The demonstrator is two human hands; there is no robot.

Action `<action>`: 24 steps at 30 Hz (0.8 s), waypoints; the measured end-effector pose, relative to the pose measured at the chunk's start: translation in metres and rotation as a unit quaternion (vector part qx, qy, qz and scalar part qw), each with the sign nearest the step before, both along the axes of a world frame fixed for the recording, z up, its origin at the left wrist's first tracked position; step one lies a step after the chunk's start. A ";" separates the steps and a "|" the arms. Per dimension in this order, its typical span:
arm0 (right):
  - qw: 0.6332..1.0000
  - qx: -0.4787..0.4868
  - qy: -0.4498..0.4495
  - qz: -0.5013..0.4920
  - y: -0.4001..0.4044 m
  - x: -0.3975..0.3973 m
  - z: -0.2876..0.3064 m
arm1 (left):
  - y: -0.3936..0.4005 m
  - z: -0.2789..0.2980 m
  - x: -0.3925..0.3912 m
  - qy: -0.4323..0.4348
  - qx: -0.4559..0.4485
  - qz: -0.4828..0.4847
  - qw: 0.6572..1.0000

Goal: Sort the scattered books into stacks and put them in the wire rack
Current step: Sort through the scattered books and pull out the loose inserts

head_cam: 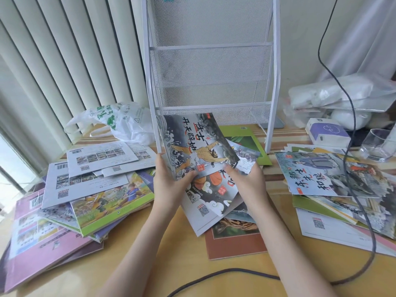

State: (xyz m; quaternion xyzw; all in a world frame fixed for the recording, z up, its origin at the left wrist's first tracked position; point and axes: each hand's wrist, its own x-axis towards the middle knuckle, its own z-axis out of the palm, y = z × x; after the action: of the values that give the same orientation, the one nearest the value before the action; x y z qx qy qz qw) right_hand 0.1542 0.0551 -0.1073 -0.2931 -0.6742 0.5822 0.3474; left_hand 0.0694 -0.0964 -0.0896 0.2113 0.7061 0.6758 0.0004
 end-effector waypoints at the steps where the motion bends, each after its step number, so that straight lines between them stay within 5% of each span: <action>1: 1.000 -0.027 0.012 0.005 0.001 -0.001 -0.002 | 0.000 0.001 0.001 0.000 0.003 -0.010 1.000; 11: 0.972 -0.200 0.113 0.040 0.004 0.001 0.009 | -0.002 -0.002 -0.010 -0.150 0.099 -0.065 0.981; 18: 0.943 -0.297 0.147 0.005 0.005 0.001 0.015 | -0.005 -0.004 -0.016 -0.109 0.069 -0.117 0.985; 24: 0.922 -0.303 0.203 0.129 -0.002 0.001 0.014 | 0.002 -0.007 -0.006 -0.114 0.051 -0.141 0.982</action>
State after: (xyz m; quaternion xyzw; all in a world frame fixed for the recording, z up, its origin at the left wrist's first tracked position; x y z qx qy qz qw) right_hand 0.1551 0.0534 -0.0929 -0.1706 -0.4129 0.8452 0.2934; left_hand 0.0639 -0.0942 -0.0962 0.2300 0.6292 0.7237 0.1658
